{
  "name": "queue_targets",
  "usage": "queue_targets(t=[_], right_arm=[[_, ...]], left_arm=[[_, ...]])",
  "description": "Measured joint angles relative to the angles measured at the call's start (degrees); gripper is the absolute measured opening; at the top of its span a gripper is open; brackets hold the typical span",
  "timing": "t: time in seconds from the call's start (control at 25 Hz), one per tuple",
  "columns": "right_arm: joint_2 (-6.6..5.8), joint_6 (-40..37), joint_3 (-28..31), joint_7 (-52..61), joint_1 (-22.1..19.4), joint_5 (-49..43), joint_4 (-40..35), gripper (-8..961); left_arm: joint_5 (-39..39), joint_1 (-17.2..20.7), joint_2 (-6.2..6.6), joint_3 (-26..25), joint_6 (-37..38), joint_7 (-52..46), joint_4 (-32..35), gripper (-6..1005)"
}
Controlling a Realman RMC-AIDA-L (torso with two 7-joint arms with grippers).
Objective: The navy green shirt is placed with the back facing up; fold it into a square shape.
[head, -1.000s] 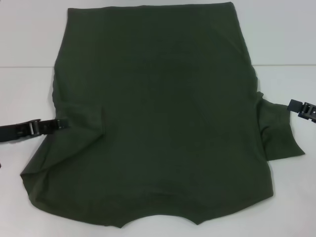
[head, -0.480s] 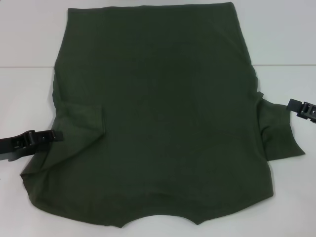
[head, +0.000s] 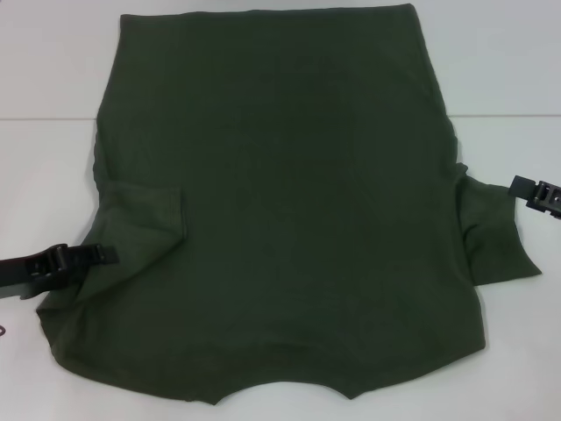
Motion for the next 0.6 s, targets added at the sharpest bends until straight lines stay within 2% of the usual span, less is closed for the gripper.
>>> queue_targets(t=[0.24, 0.32, 0.4, 0.48, 0.6], right_arm=[[0.01, 0.0, 0.1, 0.0, 0.0, 0.1, 0.0, 912], [0.06, 0.0, 0.1, -0.1, 0.0, 0.1, 0.0, 912], [0.10, 0.0, 0.1, -0.1, 0.0, 0.1, 0.0, 912], [0.10, 0.0, 0.1, -0.1, 0.0, 0.1, 0.0, 912], [0.15, 0.1, 0.1, -0.2, -0.1, 0.1, 0.0, 912]], left_arm=[[-0.5, 0.0, 0.01, -0.1, 3.3, 1.1, -0.1, 612], [-0.5, -0.3, 0.05, -0.2, 6.7, 3.3, -0.1, 612], [-0.8, -0.5, 0.32, -0.4, 13.0, 8.2, 0.0, 612], [-1.3, -0.3, 0.58, -1.9, 18.9, 12.9, 0.5, 612], [-1.8, 0.4, 0.71, -6.0, 20.7, 14.8, 1.1, 612]])
